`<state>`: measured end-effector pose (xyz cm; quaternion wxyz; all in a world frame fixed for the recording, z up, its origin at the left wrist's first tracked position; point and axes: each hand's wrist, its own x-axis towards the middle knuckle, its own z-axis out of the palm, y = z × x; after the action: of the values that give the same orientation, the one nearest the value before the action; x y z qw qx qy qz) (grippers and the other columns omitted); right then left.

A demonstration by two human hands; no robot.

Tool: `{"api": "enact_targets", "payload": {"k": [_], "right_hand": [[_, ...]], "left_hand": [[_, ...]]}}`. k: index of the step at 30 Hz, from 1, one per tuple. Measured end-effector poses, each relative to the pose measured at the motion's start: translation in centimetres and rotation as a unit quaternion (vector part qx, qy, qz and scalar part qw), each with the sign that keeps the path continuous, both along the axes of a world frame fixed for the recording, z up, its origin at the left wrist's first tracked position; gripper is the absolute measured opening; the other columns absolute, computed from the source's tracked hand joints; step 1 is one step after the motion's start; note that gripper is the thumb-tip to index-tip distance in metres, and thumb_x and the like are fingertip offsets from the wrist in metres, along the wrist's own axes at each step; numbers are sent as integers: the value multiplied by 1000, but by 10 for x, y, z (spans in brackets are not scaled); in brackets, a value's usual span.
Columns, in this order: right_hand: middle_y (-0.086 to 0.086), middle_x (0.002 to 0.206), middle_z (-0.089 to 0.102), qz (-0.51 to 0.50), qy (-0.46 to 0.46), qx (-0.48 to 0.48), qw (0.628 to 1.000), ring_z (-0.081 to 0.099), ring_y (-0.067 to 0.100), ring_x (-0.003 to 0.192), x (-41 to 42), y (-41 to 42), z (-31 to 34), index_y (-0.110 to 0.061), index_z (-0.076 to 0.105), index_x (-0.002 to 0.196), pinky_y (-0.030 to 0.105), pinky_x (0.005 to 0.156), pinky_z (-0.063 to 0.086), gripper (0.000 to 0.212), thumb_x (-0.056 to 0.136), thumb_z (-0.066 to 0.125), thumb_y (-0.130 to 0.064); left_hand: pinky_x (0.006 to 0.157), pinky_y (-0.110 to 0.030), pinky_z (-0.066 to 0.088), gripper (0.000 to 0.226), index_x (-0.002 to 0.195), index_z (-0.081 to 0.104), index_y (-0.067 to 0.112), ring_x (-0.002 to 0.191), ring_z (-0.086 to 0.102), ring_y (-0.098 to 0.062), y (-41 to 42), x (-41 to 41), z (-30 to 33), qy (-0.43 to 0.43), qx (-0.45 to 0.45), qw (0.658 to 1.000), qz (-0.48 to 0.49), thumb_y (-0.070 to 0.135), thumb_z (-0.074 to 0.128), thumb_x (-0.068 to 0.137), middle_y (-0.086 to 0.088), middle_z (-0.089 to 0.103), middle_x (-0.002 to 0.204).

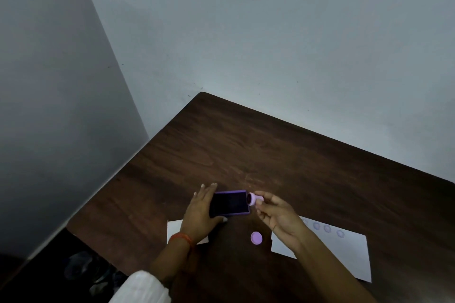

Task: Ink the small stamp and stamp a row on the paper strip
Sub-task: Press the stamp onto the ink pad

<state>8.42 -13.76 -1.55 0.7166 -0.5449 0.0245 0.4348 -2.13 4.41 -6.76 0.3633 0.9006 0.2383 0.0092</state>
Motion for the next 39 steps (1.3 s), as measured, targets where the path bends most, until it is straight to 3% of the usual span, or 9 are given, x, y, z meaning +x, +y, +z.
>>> {"api": "enact_targets", "payload": {"k": [3,7,10,13,16,22,28,36,39], "right_hand": [[0,82,72,55,-203,-132,969,67,16,78,-1,23,-5,-15,69,85,15,64,53,22,79,66,5],[-1,84,70,132,-479,-241,834,62,9,77,-7,52,-15,-16,72,88,4,66,43,16,77,65,-7],[3,100,62,272,-558,-257,740,59,21,98,-13,65,-21,-6,66,103,23,83,45,35,77,50,-23],[14,121,58,355,-655,-288,602,50,27,115,-15,68,-28,-5,56,118,36,93,43,31,89,47,-9],[18,130,52,388,-680,-303,543,45,29,121,-13,70,-31,-3,47,126,37,98,40,33,94,44,-9],[14,132,50,357,-653,-325,583,44,26,123,-17,74,-30,-7,48,127,35,99,40,38,89,51,-7],[17,133,50,426,-681,-274,529,43,30,122,-3,71,-25,-4,46,129,38,99,40,35,94,41,-6],[15,109,60,330,-611,-307,652,59,29,100,-2,81,-19,-4,64,105,26,79,42,21,87,53,-5],[14,111,58,328,-649,-306,615,54,28,105,-2,82,-21,-5,59,114,28,81,41,28,89,47,-6]], "left_hand": [[121,-40,12,86,143,24,24,144,15,-22,2,1,-6,-1,-42,999,13,24,75,73,-5,31,152],[119,-33,12,82,140,31,19,143,22,-20,0,-1,-11,-45,-52,997,25,18,75,72,-5,38,149],[120,-34,13,79,140,33,20,143,22,-18,0,-3,-12,-50,-70,996,31,19,75,73,-5,38,149],[120,-35,14,78,141,30,23,144,19,-20,0,-3,-13,-34,-72,996,27,21,73,75,-7,32,152],[120,-38,17,79,141,29,28,144,17,-22,1,-3,-14,-16,-75,997,31,22,73,76,-5,29,153],[119,-41,20,77,140,31,28,144,20,-22,2,-2,-17,-23,-74,996,36,22,73,75,-4,32,152],[120,-33,14,77,139,33,24,143,21,-18,3,-1,-16,-38,-63,997,19,24,74,74,-5,37,150],[120,-34,15,77,138,36,22,142,25,-18,4,-2,-13,-52,-66,996,20,21,76,72,-4,41,147],[120,-33,13,77,138,36,22,142,24,-18,3,-2,-13,-54,-68,996,22,20,75,72,-4,41,147]]}}
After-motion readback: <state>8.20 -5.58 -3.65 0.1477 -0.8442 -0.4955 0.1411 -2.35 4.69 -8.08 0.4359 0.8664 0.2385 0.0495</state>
